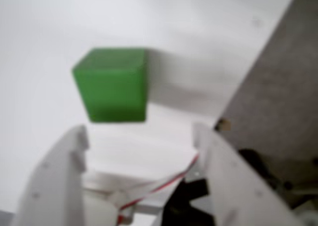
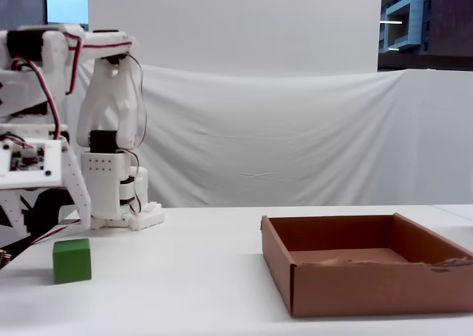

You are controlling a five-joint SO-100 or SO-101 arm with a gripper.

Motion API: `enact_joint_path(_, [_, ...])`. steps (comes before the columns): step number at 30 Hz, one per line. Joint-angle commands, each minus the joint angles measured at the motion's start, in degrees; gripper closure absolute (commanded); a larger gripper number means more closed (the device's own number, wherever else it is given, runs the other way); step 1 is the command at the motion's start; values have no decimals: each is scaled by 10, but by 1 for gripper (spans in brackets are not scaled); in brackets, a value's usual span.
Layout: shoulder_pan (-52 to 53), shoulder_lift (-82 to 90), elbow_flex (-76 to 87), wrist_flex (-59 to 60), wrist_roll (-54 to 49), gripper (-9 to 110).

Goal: Grasp a green cube and put it in a box.

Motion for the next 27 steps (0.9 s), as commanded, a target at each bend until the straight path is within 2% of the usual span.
enact_joint_path(1, [-16, -7, -29, -23, -7, 72])
enact_joint_path(19, [-54, -31, 29, -107, -9, 72])
enact_joint_path(27, [-63, -33, 33, -109, -6, 72])
